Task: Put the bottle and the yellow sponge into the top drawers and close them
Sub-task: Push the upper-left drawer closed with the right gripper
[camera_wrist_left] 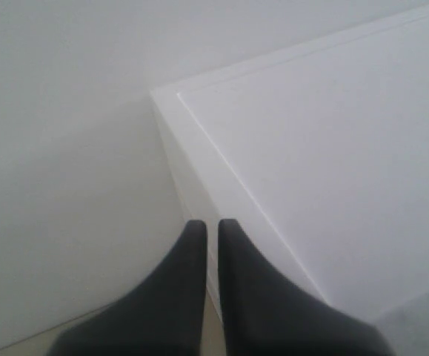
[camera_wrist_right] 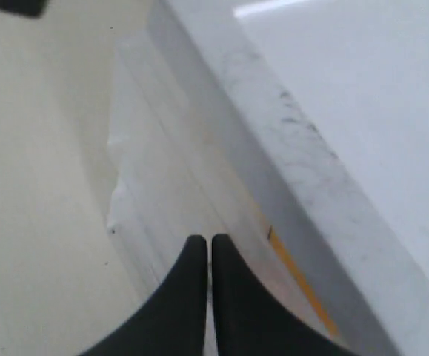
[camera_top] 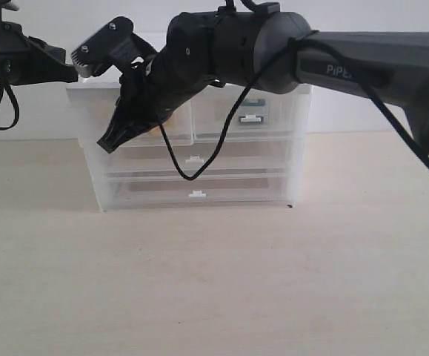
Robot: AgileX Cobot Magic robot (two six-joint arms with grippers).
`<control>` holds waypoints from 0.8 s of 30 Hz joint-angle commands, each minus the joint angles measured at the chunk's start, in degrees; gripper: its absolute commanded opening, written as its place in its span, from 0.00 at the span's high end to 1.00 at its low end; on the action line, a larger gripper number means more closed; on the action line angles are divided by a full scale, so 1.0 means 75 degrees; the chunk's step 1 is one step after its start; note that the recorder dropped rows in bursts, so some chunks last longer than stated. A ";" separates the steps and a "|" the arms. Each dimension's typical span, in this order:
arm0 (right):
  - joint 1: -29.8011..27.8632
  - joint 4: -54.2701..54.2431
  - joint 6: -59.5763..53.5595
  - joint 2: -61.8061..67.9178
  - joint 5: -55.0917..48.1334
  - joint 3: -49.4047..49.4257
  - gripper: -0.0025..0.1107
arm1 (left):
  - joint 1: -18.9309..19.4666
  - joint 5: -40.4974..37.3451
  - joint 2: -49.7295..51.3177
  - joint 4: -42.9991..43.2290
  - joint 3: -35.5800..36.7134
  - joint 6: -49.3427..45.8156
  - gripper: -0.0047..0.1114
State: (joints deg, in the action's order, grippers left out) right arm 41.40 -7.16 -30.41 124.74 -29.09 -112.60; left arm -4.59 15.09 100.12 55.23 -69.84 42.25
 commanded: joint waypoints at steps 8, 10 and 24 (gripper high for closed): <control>-0.0322 0.0211 0.0229 0.0242 0.1086 -0.0008 0.98 | 0.0006 -0.0005 -0.0094 -0.0059 -0.0005 0.0048 0.92; -0.0322 0.0211 0.0452 0.0183 0.0800 -0.0008 0.98 | 0.0006 -0.0052 -0.0094 -0.0059 -0.0005 0.0048 0.92; -0.0327 0.1550 0.1354 -0.1576 -0.5450 -0.0008 0.98 | -0.0022 -0.3910 -0.2426 -0.0059 0.1045 -0.0762 0.92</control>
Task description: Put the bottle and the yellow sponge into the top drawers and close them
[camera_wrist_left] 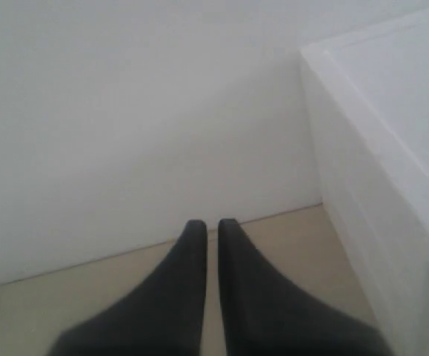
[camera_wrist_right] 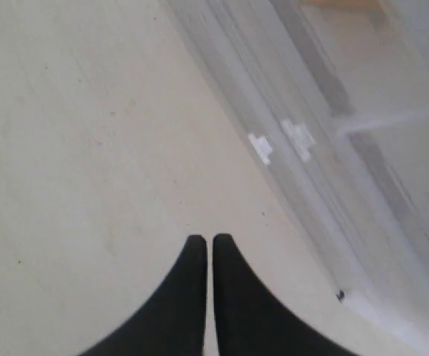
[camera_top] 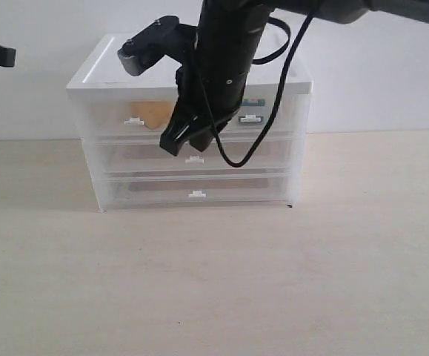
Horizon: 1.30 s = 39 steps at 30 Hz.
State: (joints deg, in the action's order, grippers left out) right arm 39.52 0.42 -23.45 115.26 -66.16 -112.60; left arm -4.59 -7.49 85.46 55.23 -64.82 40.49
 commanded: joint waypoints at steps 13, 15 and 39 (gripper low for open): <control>-0.1828 0.0928 0.1086 -0.2000 -0.0508 0.1911 0.98 | -0.0022 -0.3994 -0.0845 -0.3738 0.0562 -0.5024 0.92; -0.2288 0.0928 0.1118 -0.2316 -0.0508 0.2328 0.98 | -0.0022 -0.3985 -0.1011 -0.4034 0.0562 -0.5054 0.92; -0.5008 -0.0056 0.2144 -1.0420 0.7279 0.9749 0.98 | -0.0022 -0.0383 -0.6626 -0.6245 0.4066 -0.4866 0.92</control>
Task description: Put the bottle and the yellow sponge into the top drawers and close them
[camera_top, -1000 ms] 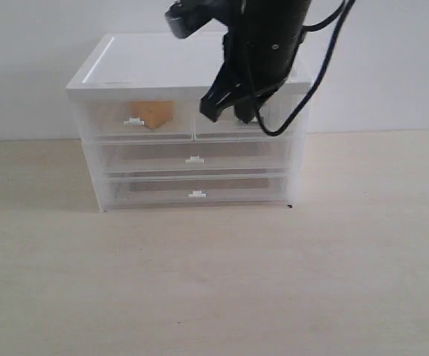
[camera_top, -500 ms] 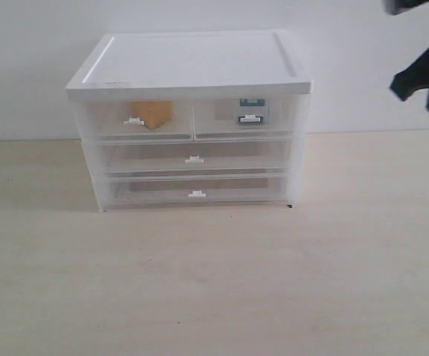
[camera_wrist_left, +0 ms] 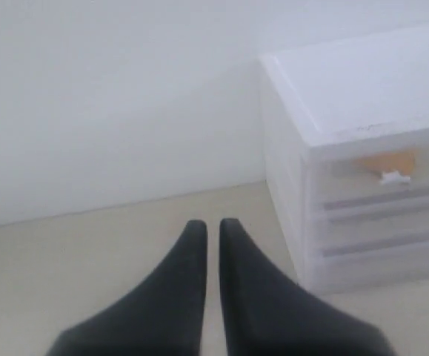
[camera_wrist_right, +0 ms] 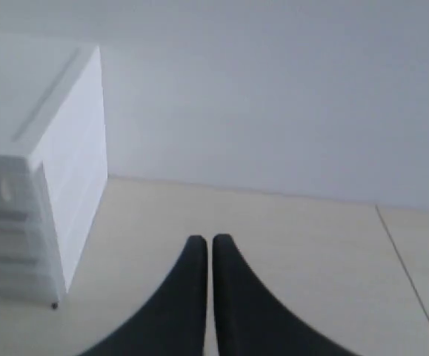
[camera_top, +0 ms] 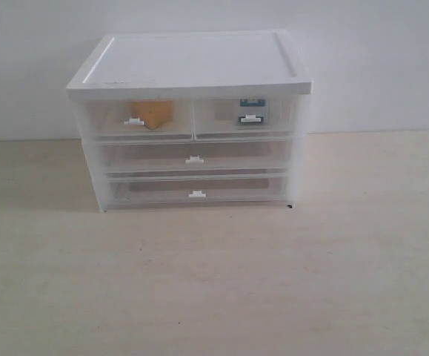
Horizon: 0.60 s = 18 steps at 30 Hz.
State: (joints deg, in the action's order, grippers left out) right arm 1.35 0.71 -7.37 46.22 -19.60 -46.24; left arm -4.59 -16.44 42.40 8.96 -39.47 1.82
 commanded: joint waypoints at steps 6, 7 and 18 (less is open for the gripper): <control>0.1541 -0.0095 0.0000 -0.3768 0.1787 0.2216 0.98 | -0.0022 0.1051 -0.2559 -0.0076 0.1578 0.1224 0.92; 0.1642 -0.0095 0.0000 -0.3951 0.1731 0.2289 0.98 | -0.0022 0.1094 -0.2756 -0.0076 0.1684 0.1243 0.92; 0.1732 -0.0095 0.1071 -0.5028 0.1429 0.3057 0.98 | -0.0022 0.1028 -0.5011 -0.0113 0.2438 0.1710 0.92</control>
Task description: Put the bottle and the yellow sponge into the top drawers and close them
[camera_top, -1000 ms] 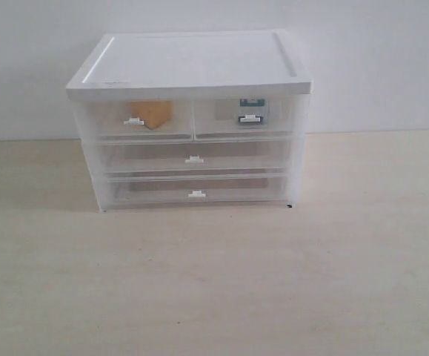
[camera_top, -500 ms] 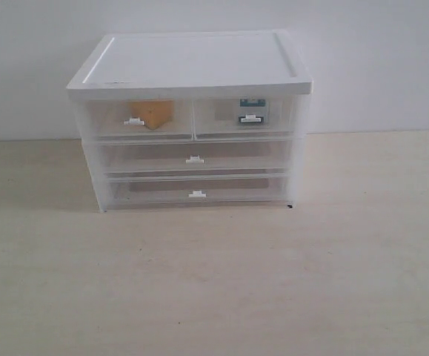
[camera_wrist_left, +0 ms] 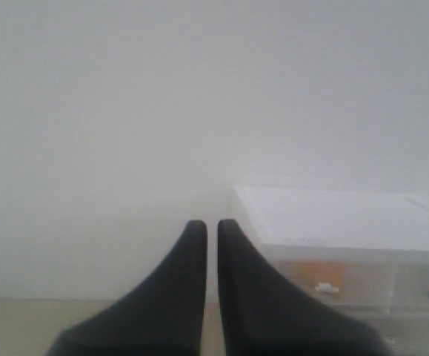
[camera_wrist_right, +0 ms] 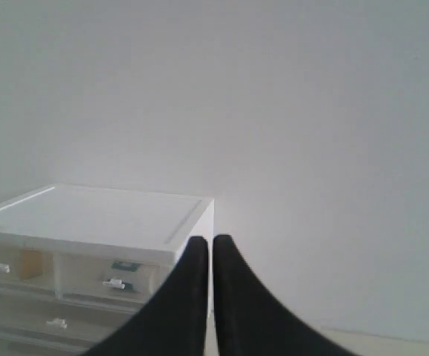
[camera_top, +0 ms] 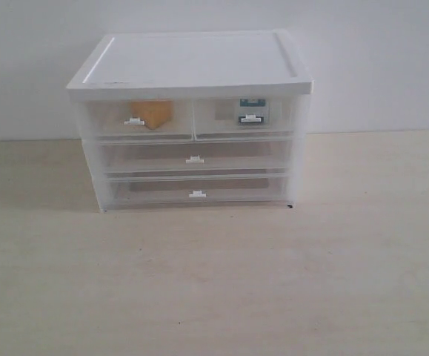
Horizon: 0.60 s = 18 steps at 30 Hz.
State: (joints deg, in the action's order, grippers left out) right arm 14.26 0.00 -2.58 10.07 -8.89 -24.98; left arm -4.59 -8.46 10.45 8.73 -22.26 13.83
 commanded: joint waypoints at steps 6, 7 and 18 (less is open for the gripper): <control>0.0010 0.0000 0.0851 -0.0535 0.0717 0.1068 0.98 | -0.0022 -0.0592 -0.1394 -0.0082 0.0503 0.0109 0.92; 0.0010 0.0000 0.0851 -0.0559 0.0721 0.1230 0.98 | -0.0022 -0.0592 -0.1394 -0.0082 0.0583 0.0109 0.92; 0.0010 0.0000 0.0907 -0.0557 0.0769 0.2756 0.98 | -0.0022 -0.0578 -0.1394 -0.0043 0.1131 0.0765 0.92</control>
State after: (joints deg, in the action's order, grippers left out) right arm 14.26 0.00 4.09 6.00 -3.56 -6.83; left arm -4.59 -13.73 0.09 8.73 -15.47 18.59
